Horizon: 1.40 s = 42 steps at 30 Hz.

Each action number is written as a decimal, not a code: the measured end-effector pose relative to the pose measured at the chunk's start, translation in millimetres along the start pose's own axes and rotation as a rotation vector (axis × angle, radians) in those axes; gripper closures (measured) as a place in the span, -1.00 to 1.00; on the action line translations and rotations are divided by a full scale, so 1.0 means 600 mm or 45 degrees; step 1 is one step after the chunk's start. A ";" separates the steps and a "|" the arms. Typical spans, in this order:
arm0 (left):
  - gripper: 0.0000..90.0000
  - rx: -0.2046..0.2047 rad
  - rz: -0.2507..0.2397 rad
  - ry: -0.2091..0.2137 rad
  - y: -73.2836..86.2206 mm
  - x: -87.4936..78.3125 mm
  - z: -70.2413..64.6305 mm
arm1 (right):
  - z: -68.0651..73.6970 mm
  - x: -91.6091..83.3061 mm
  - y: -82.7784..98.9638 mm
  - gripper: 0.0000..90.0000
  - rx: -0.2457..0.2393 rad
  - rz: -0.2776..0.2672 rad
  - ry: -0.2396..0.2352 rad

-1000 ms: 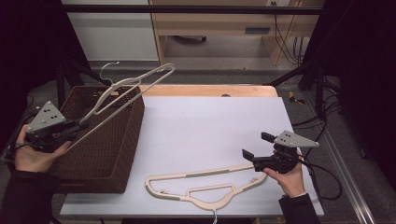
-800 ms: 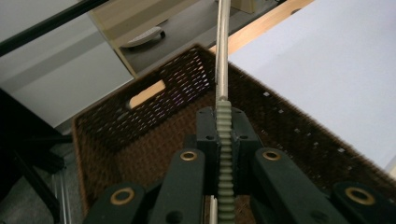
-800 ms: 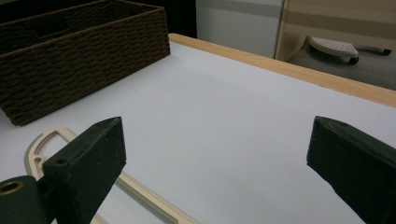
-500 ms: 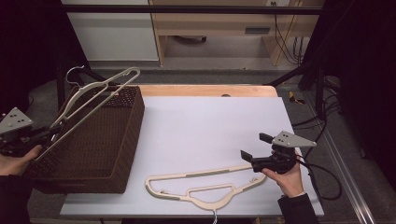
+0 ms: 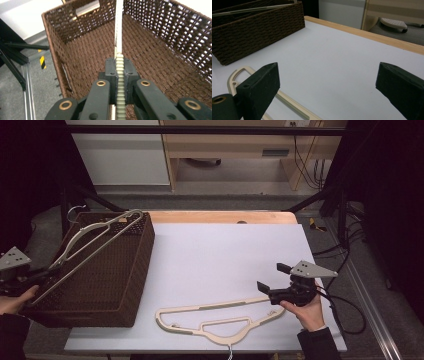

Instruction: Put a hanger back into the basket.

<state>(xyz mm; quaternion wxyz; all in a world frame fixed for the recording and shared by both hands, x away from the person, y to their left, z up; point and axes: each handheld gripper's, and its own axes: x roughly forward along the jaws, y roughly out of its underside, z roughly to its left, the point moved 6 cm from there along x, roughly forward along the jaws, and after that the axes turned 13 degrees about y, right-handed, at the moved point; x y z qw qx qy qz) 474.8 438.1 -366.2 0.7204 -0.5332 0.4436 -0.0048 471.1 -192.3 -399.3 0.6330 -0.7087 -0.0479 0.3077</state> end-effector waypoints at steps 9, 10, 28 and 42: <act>0.90 -0.025 0.044 0.028 0.024 0.033 -0.007 | 0.002 0.002 0.001 -0.87 0.003 0.006 -0.007; 0.90 -0.022 0.048 0.028 0.026 0.038 -0.008 | 0.003 0.003 0.002 -0.87 0.000 0.009 -0.007; 0.64 -0.029 0.350 0.059 0.039 0.097 -0.039 | 0.010 0.009 0.003 -0.87 -0.016 0.025 -0.023; 0.19 0.020 -0.001 0.098 -0.040 0.055 -0.099 | 0.017 0.010 -0.011 -0.86 -0.026 0.017 -0.022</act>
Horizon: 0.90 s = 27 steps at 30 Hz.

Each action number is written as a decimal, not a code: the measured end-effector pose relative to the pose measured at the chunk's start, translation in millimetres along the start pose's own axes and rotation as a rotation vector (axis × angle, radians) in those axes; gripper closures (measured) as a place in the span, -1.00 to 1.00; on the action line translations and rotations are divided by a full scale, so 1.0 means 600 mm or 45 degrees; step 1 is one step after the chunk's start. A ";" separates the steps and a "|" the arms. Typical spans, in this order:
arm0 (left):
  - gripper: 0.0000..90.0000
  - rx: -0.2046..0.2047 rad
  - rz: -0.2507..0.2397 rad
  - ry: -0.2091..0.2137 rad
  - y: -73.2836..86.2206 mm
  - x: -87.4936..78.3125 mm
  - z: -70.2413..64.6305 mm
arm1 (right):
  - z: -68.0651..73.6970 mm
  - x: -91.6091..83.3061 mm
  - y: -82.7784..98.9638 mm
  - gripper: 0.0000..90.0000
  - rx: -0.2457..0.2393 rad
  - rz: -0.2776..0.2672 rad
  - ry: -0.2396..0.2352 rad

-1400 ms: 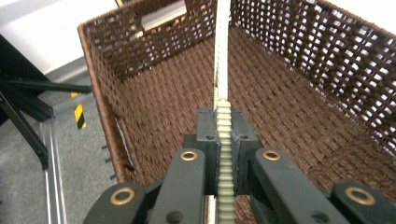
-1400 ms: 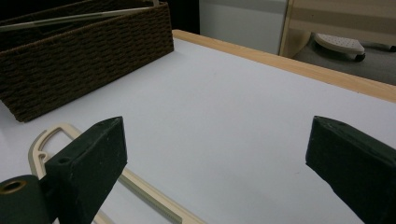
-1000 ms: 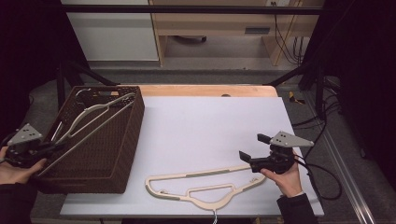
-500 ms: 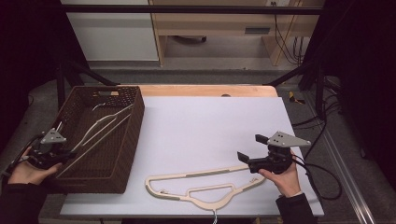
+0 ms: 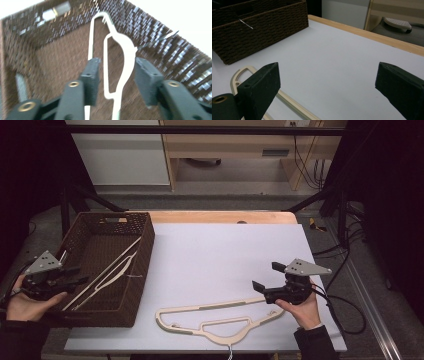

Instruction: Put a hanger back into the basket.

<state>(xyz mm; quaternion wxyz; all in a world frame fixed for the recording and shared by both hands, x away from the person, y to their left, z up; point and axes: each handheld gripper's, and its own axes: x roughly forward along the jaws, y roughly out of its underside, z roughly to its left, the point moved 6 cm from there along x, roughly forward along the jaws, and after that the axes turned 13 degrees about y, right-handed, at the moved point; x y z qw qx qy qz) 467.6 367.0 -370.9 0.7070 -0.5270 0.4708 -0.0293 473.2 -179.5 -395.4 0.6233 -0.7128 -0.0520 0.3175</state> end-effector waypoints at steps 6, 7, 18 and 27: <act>-0.05 0.033 -0.146 0.041 -0.034 0.021 -0.051 | 0.007 0.006 -0.009 -0.86 -0.005 0.002 -0.007; -0.09 0.032 -0.154 0.047 -0.036 0.023 -0.056 | 0.009 0.007 -0.012 -0.86 -0.013 0.003 -0.008; -0.49 0.106 -0.257 0.174 -0.077 0.085 -0.146 | 0.021 0.012 -0.023 -0.87 -0.029 0.010 -0.023; -0.69 0.131 -0.247 0.268 -0.087 0.128 -0.201 | 0.037 0.021 -0.027 -0.87 -0.046 0.026 -0.048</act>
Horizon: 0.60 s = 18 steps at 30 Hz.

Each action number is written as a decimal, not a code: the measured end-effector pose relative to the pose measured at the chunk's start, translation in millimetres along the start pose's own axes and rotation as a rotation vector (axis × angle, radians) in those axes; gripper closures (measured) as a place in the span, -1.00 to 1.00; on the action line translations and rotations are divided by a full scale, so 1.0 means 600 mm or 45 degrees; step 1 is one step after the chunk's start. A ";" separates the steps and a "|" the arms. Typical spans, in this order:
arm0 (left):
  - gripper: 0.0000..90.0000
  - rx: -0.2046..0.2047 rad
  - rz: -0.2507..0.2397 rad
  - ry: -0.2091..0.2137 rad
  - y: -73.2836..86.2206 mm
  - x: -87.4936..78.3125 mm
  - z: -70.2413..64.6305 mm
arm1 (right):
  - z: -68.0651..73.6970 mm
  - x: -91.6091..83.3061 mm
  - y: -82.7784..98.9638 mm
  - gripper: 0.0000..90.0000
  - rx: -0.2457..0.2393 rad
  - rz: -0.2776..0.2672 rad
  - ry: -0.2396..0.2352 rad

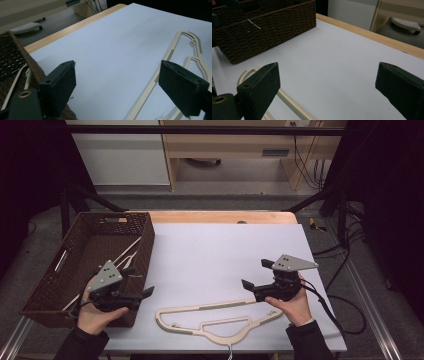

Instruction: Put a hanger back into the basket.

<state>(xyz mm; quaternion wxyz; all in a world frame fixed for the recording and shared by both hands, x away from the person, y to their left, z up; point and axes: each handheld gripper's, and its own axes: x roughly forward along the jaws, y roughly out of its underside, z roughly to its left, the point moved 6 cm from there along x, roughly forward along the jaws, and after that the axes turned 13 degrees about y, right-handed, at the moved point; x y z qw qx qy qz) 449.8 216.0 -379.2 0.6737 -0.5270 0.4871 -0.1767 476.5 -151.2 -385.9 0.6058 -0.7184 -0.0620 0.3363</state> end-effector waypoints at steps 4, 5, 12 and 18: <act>-0.71 0.029 0.015 0.032 -0.001 0.023 -0.020 | 0.009 0.003 -0.004 -0.87 -0.014 0.011 -0.009; -0.71 0.036 0.030 0.042 0.001 0.033 -0.026 | 0.011 0.004 -0.004 -0.87 -0.017 0.018 -0.007; -0.73 0.032 0.045 0.070 0.012 0.055 -0.035 | 0.023 0.009 -0.003 -0.86 -0.043 0.047 -0.025; -0.76 0.035 0.066 0.095 0.021 0.069 -0.043 | 0.037 0.017 0.002 -0.86 -0.063 0.088 -0.043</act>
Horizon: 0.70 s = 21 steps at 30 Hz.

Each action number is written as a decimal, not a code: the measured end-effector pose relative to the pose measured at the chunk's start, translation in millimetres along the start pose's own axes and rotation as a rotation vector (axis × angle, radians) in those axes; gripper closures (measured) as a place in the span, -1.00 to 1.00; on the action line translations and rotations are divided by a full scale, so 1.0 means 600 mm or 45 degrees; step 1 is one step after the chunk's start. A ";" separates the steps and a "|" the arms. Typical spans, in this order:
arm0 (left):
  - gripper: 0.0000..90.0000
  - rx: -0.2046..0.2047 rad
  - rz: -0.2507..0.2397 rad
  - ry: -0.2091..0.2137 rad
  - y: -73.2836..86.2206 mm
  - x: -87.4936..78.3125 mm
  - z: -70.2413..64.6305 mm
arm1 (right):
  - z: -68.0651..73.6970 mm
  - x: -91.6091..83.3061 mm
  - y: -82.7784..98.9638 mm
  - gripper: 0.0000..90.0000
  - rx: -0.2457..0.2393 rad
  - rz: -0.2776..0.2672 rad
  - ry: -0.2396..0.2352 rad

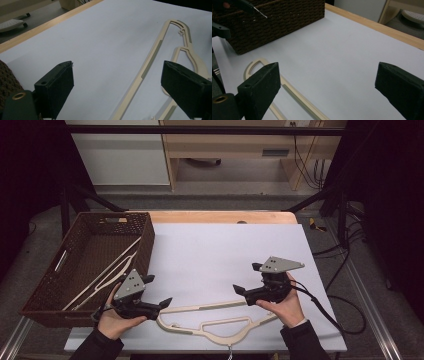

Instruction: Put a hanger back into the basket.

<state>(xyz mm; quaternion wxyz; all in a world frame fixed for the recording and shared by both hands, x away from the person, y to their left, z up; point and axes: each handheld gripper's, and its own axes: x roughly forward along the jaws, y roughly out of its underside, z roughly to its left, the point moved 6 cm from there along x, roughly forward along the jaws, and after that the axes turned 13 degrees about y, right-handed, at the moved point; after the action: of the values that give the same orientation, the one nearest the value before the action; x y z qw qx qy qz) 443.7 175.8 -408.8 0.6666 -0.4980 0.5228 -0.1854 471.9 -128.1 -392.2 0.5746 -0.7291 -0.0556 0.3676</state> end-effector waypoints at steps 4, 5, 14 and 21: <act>-0.77 0.005 0.000 0.006 0.000 0.001 -0.003 | 0.013 0.004 0.000 -0.85 -0.042 0.045 -0.016; -0.77 0.009 0.000 0.004 0.001 0.001 -0.003 | 0.017 0.005 0.000 -0.85 -0.048 0.058 -0.017; -0.78 0.003 0.016 -0.013 0.008 -0.002 0.006 | 0.062 0.020 0.007 -0.82 -0.183 0.220 -0.055; -0.79 -0.003 0.033 -0.014 0.014 -0.003 0.013 | 0.098 0.030 0.013 -0.79 -0.276 0.357 -0.078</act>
<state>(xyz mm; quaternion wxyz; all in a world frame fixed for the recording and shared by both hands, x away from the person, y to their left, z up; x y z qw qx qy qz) 447.6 184.5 -415.7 0.6712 -0.4929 0.5258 -0.1735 447.2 -74.7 -411.6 0.4339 -0.7759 -0.0102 0.4579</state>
